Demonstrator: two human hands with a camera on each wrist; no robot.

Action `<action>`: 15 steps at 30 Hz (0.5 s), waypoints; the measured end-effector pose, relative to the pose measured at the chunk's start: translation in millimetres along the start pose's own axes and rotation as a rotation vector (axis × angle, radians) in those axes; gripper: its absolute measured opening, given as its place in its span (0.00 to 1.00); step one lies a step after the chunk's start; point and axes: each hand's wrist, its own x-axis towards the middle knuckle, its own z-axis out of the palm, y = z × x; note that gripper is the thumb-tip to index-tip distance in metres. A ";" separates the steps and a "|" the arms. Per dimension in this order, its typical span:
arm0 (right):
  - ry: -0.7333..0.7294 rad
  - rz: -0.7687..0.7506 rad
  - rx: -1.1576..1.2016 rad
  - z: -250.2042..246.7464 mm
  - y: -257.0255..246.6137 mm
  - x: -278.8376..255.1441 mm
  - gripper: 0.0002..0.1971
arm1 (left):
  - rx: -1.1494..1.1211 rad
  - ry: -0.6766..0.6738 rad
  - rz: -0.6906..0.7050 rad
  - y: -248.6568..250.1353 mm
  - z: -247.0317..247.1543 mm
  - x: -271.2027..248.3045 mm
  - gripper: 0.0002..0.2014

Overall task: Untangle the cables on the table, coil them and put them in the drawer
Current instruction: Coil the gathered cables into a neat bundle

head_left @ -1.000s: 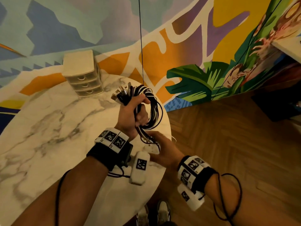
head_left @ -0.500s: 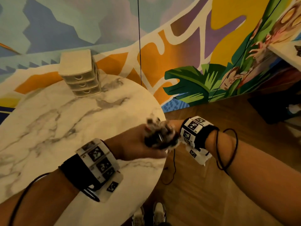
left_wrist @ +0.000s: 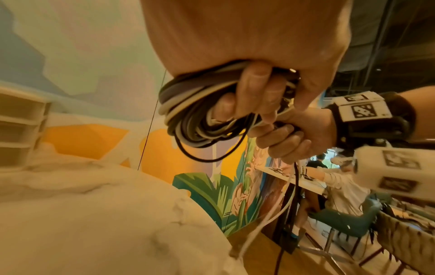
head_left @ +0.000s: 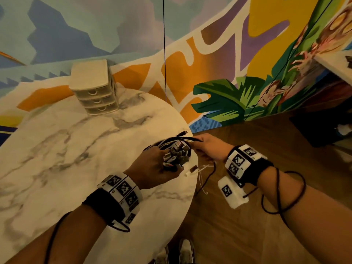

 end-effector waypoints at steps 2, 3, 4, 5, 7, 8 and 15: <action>0.099 -0.016 0.217 12.6 2.3 1.1 0.17 | -0.040 0.069 -0.051 0.1 3.2 5.3 0.09; 0.144 -0.010 0.311 18.5 2.5 2.2 0.17 | -0.068 0.094 -0.082 1.7 3.4 8.5 0.08; 0.194 -0.002 0.390 24.5 1.1 3.2 0.17 | -0.109 0.122 -0.129 1.7 4.5 11.5 0.07; 0.239 0.003 0.459 30.4 -1.5 3.7 0.18 | -0.161 0.154 -0.189 2.1 6.5 14.1 0.07; 0.314 -0.010 0.590 39.2 -7.9 5.6 0.19 | -0.304 0.243 -0.303 3.1 10.5 20.7 0.02; 0.344 -0.023 0.633 42.3 -10.9 6.3 0.19 | -0.384 0.299 -0.349 3.7 12.3 23.6 0.02; 0.494 -0.127 0.538 54.3 -15.0 16.3 0.19 | -0.632 0.491 -0.510 19.1 16.2 34.1 0.13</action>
